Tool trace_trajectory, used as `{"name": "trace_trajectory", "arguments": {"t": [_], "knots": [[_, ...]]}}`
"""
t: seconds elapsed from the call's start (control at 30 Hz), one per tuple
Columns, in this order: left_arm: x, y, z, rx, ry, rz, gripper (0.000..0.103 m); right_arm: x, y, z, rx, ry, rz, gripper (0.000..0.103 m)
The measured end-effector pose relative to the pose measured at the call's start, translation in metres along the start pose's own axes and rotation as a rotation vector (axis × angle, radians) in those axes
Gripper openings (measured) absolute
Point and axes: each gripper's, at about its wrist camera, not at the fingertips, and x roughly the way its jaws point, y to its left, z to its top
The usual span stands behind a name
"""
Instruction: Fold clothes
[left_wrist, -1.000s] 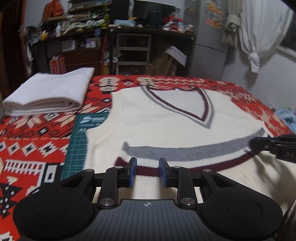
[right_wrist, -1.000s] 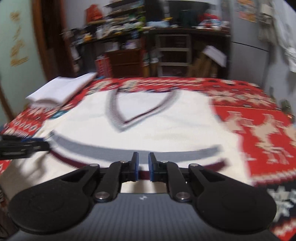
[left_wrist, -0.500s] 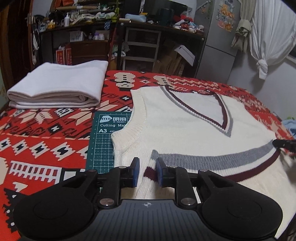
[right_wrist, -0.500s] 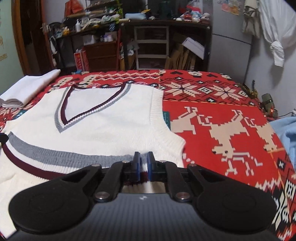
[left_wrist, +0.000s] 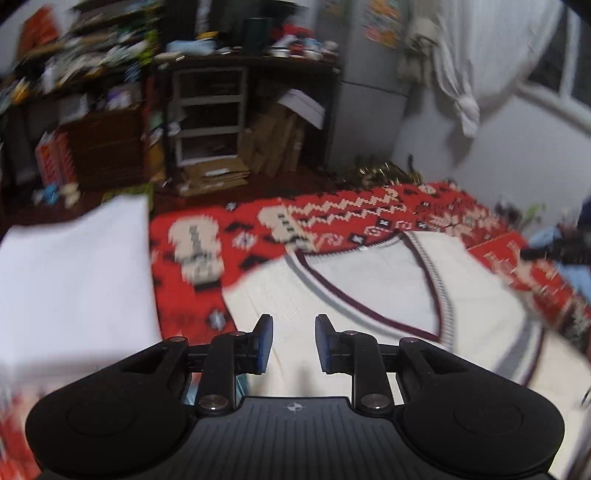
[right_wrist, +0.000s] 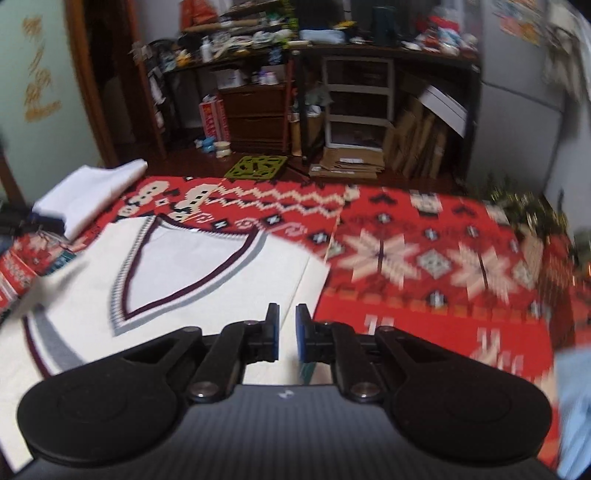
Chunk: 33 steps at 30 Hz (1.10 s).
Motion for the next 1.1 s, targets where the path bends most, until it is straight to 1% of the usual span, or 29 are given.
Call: {"name": "trace_trajectory", "arguments": {"t": [0.03, 0.1, 0.17, 0.27, 0.3, 0.37, 0.5, 0.6, 0.63, 0.7, 0.73, 0.77, 0.8, 0.87, 0.9, 0.97, 1.0, 1.1], "knots": [[0.012, 0.004, 0.007, 0.016, 0.003, -0.008, 0.033, 0.011, -0.003, 0.006, -0.011, 0.003, 0.011, 0.012], [0.036, 0.015, 0.019, 0.023, 0.011, -0.033, 0.037, 0.033, -0.01, 0.019, -0.034, 0.01, 0.034, 0.013], [0.059, 0.022, 0.027, 0.039, 0.03, -0.04, 0.037, 0.055, -0.016, 0.031, -0.056, 0.017, 0.057, 0.013], [0.085, 0.027, 0.032, 0.073, 0.07, -0.083, 0.037, 0.087, -0.023, 0.046, -0.087, 0.032, 0.083, 0.02], [0.093, 0.028, 0.034, 0.086, 0.082, -0.099, 0.037, 0.097, -0.024, 0.05, -0.1, 0.039, 0.098, 0.02], [0.102, 0.028, 0.035, 0.115, 0.092, -0.12, 0.037, 0.113, -0.023, 0.056, -0.131, 0.05, 0.112, 0.02], [0.116, 0.029, 0.036, 0.139, 0.11, -0.182, 0.037, 0.137, -0.022, 0.065, -0.176, 0.08, 0.157, 0.02], [0.122, 0.029, 0.034, 0.16, 0.12, -0.201, 0.036, 0.149, -0.02, 0.067, -0.202, 0.112, 0.198, 0.021], [0.123, 0.029, 0.033, 0.162, 0.114, -0.212, 0.034, 0.151, -0.019, 0.067, -0.205, 0.116, 0.201, 0.021], [0.125, 0.032, 0.034, 0.152, 0.107, -0.229, 0.032, 0.154, -0.017, 0.066, -0.211, 0.124, 0.208, 0.02], [0.126, 0.033, 0.034, 0.146, 0.104, -0.237, 0.028, 0.156, -0.017, 0.065, -0.214, 0.128, 0.211, 0.019], [0.127, 0.033, 0.034, 0.141, 0.103, -0.251, 0.025, 0.157, -0.016, 0.065, -0.217, 0.131, 0.215, 0.012], [0.127, 0.031, 0.034, 0.149, 0.103, -0.255, 0.014, 0.156, -0.014, 0.064, -0.223, 0.129, 0.217, 0.007], [0.126, 0.026, 0.035, 0.169, 0.103, -0.259, 0.011, 0.153, -0.007, 0.062, -0.247, 0.12, 0.19, 0.005], [0.125, 0.025, 0.035, 0.174, 0.099, -0.252, 0.006, 0.152, -0.003, 0.061, -0.259, 0.116, 0.177, 0.005], [0.122, 0.023, 0.038, 0.164, 0.088, -0.232, 0.004, 0.147, 0.001, 0.062, -0.267, 0.102, 0.156, 0.004], [0.119, 0.022, 0.039, 0.159, 0.079, -0.221, 0.004, 0.144, 0.003, 0.063, -0.265, 0.092, 0.148, 0.001], [0.096, 0.018, 0.046, 0.161, 0.019, -0.2, 0.004, 0.126, 0.008, 0.071, -0.258, 0.045, 0.133, 0.001]]}}
